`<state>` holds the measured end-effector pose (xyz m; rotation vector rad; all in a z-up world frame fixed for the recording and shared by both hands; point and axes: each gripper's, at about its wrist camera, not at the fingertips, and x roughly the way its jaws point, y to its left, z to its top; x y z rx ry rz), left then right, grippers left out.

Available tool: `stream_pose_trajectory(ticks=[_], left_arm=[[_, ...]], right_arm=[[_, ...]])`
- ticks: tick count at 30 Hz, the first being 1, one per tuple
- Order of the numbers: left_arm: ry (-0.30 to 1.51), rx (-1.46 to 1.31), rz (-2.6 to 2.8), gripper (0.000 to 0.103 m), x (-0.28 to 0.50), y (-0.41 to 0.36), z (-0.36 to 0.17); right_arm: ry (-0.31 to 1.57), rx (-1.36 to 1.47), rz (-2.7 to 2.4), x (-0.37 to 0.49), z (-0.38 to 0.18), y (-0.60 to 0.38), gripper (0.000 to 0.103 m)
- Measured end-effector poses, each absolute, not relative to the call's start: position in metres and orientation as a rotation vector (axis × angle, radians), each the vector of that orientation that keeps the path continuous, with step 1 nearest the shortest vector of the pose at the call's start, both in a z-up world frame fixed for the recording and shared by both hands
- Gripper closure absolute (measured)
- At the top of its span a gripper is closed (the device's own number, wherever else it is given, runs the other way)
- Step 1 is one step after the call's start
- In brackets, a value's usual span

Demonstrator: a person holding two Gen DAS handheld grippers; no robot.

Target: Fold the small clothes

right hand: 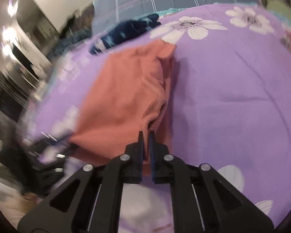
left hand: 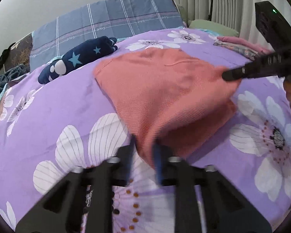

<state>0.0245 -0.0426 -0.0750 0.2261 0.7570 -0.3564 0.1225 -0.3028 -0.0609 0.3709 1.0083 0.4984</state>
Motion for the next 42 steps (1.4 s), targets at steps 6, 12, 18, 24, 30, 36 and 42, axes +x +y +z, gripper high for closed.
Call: stream_pose_trajectory(ticks=[6, 12, 18, 24, 30, 36, 42], left_arm=[[0.784, 0.253, -0.424, 0.097, 0.006, -0.036, -0.077], [0.799, 0.177, -0.518, 0.096, 0.001, -0.035, -0.070], [0.746, 0.098, -0.613, 0.096, 0.010, -0.041, -0.049], [0.919, 0.119, -0.584, 0.096, 0.041, -0.057, -0.106], [0.935, 0.062, -0.623, 0.081, 0.045, -0.050, -0.089], [0.820, 0.111, -0.587, 0.077, 0.070, -0.060, -0.059], [0.869, 0.127, -0.527, 0.077, 0.110, -0.065, -0.082]], right_arm=[[1.038, 0.172, 0.406, 0.111, -0.076, -0.287, 0.097], [1.043, 0.095, 0.315, 0.109, -0.091, -0.281, 0.094], [0.950, 0.145, 0.375, 0.097, -0.068, -0.280, 0.088], [1.073, 0.126, 0.328, 0.105, -0.112, -0.272, 0.098], [1.000, 0.133, 0.372, 0.108, -0.078, -0.273, 0.092], [0.904, 0.136, 0.403, 0.142, -0.048, -0.273, 0.086], [1.026, 0.194, 0.376, 0.224, -0.091, -0.273, 0.103]])
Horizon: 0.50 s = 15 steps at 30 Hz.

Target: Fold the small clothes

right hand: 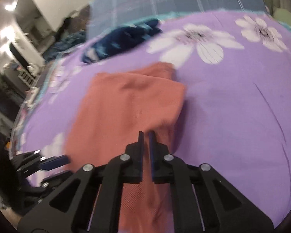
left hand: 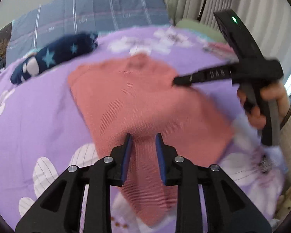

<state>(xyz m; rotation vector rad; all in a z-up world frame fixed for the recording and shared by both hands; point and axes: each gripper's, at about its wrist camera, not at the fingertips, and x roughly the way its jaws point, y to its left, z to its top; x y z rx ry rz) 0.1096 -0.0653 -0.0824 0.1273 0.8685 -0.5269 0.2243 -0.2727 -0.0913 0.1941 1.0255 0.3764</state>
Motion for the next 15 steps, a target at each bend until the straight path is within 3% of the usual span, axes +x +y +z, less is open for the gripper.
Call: stream_pose_trajectory(ticks=[5, 6, 7, 8, 9, 11, 12, 15], left_arm=[[0.861, 0.141, -0.543, 0.076, 0.100, -0.063, -0.093], [0.867, 0.129, -0.548, 0.076, 0.100, -0.061, -0.091], [0.871, 0.110, -0.557, 0.075, 0.100, -0.059, -0.088], [0.870, 0.084, -0.565, 0.075, 0.100, -0.055, -0.083], [0.861, 0.055, -0.566, 0.072, 0.102, -0.049, -0.077], [0.836, -0.009, -0.563, 0.056, 0.108, -0.038, -0.068], [0.828, -0.018, -0.542, 0.040, 0.110, -0.035, -0.066], [0.843, -0.001, -0.488, 0.040, 0.122, -0.029, -0.068]], right_arm=[[1.017, 0.314, 0.405, 0.230, -0.102, -0.287, 0.103], [1.001, 0.307, 0.412, 0.227, -0.096, -0.288, 0.099], [0.985, 0.306, 0.414, 0.224, -0.089, -0.291, 0.085], [0.977, 0.311, 0.410, 0.222, -0.085, -0.295, 0.060], [0.971, 0.316, 0.400, 0.222, -0.081, -0.299, 0.052], [0.972, 0.329, 0.391, 0.225, -0.078, -0.308, 0.050], [0.987, 0.334, 0.395, 0.225, -0.081, -0.310, 0.050], [1.041, 0.364, 0.420, 0.228, -0.093, -0.311, 0.050]])
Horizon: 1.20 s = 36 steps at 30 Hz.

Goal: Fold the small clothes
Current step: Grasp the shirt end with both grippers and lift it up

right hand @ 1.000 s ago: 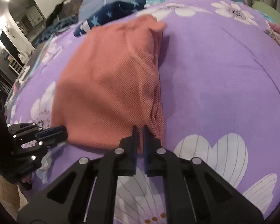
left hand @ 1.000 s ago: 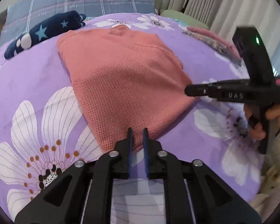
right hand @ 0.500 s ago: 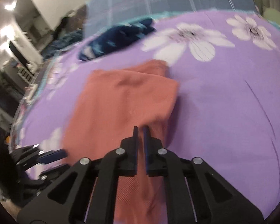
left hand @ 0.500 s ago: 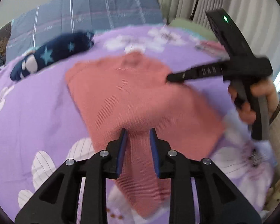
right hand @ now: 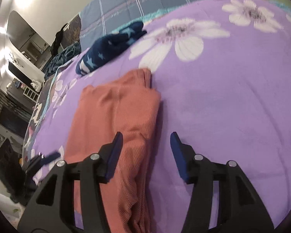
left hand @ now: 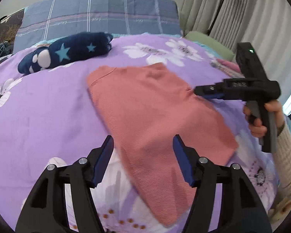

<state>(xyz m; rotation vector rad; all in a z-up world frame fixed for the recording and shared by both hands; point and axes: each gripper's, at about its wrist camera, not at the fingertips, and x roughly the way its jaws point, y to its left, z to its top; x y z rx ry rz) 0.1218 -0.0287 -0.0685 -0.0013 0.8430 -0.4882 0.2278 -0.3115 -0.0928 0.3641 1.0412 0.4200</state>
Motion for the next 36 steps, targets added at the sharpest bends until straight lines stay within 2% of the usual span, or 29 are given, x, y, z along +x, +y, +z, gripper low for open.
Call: stream_pose_trajectory(ticks=[6, 18, 24, 25, 26, 27, 28, 31, 36], left_arm=[[0.918, -0.036, -0.505, 0.039, 0.137, -0.030, -0.085], [0.963, -0.100, -0.586, 0.023, 0.168, -0.029, -0.104], [0.985, -0.209, -0.642, 0.021, 0.197, -0.026, -0.109], [0.982, -0.232, -0.640, 0.029, 0.203, -0.026, -0.110], [0.978, -0.236, -0.632, 0.040, 0.206, -0.026, -0.109], [0.979, -0.242, -0.628, 0.059, 0.208, -0.026, -0.109], [0.978, -0.264, -0.628, 0.067, 0.208, -0.025, -0.107], [0.926, -0.218, -0.617, 0.073, 0.197, -0.028, -0.093], [0.777, -0.061, -0.591, 0.074, 0.166, -0.045, -0.046]], right_arm=[[1.091, 0.378, 0.493, 0.229, -0.110, -0.298, 0.050], [1.114, 0.340, 0.577, 0.253, -0.117, -0.279, 0.049], [1.101, 0.308, 0.581, 0.260, -0.116, -0.272, 0.056], [1.098, 0.304, 0.579, 0.260, -0.116, -0.272, 0.060], [1.091, 0.296, 0.573, 0.258, -0.115, -0.271, 0.068], [1.082, 0.290, 0.561, 0.257, -0.114, -0.270, 0.073], [1.070, 0.286, 0.545, 0.254, -0.111, -0.270, 0.077], [1.017, 0.270, 0.520, 0.242, -0.096, -0.268, 0.081], [0.896, 0.239, 0.508, 0.216, -0.061, -0.269, 0.083]])
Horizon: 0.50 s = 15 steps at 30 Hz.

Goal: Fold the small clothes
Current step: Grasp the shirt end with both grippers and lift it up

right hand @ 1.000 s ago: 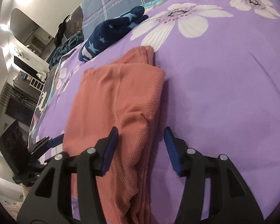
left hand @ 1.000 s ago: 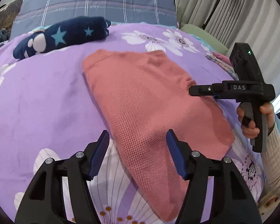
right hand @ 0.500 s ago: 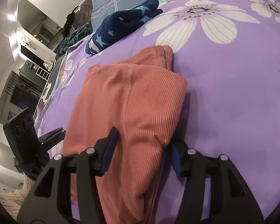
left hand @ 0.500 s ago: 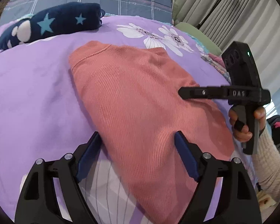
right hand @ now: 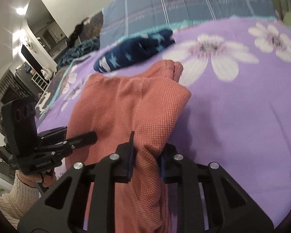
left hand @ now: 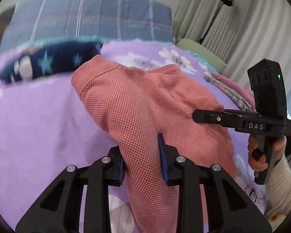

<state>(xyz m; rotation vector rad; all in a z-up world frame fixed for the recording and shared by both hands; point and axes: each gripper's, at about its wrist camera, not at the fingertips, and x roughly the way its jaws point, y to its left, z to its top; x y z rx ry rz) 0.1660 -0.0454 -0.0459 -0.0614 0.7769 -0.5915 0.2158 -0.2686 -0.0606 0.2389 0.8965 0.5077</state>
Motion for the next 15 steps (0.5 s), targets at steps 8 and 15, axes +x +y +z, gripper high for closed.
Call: stream_pose_trajectory(ticks=[8, 15], left_arm=[[0.626, 0.050, -0.652, 0.075, 0.159, -0.093, 0.032], [0.543, 0.099, -0.712, 0.075, 0.221, -0.159, 0.094]], right_arm=[[0.664, 0.232, 0.452, 0.175, 0.014, -0.304, 0.084], [0.542, 0.202, 0.320, 0.200, 0.078, -0.353, 0.084]])
